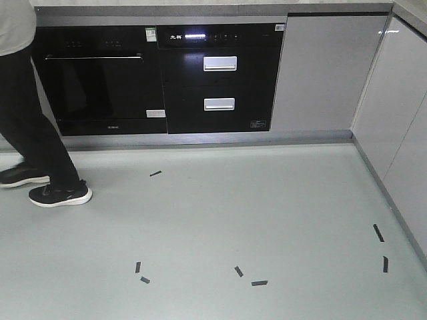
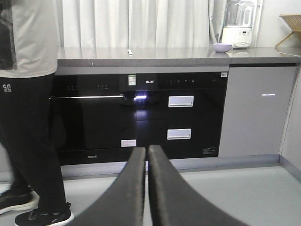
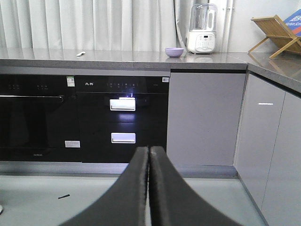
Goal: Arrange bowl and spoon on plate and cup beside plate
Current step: 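Drive the base toward the counter holding the spoon and bowl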
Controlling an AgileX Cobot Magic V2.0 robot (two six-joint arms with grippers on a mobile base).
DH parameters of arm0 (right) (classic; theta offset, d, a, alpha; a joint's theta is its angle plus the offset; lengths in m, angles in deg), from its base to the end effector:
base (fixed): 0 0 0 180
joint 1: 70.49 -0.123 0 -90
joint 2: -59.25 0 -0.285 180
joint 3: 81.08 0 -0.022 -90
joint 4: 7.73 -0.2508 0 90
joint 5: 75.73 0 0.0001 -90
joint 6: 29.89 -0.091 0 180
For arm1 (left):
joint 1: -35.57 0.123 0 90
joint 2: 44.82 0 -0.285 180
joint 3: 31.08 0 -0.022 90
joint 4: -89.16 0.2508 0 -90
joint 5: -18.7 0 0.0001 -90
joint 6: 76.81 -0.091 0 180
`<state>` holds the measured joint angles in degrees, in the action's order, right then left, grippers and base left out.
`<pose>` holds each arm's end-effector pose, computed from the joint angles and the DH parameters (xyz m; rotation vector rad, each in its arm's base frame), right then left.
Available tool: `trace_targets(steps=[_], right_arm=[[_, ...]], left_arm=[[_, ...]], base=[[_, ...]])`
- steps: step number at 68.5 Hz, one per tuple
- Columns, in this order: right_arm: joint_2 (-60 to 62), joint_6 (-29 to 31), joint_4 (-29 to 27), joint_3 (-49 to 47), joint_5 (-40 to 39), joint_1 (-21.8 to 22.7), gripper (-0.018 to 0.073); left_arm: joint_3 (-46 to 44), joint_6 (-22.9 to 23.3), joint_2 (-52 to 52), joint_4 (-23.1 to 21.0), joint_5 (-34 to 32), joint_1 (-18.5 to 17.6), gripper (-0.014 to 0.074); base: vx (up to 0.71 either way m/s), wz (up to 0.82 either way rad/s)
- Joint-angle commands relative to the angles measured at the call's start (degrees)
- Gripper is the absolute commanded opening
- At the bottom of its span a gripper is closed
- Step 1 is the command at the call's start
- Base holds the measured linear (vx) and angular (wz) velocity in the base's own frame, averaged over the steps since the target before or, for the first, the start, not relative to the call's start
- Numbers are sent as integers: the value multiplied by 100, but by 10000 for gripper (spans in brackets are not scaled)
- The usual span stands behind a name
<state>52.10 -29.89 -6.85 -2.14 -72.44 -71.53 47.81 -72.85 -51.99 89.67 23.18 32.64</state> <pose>0.0569 0.0010 0.1984 -0.0254 1.5598 0.0015 0.0568 -0.0028 0.1968 -0.0077 1.5809 -0.0866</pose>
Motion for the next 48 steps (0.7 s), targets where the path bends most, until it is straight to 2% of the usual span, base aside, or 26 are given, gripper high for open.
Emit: trace_targets(steps=[1,48], right_arm=[[77,0,22,9,-427,28,-4],[77,0,22,9,-427,28,-4]], left_arm=[[-148,46,41,-51,-416,3,-6],[-148,46,41,-51,-416,3,-6]], base=[[0,0],[0,0]])
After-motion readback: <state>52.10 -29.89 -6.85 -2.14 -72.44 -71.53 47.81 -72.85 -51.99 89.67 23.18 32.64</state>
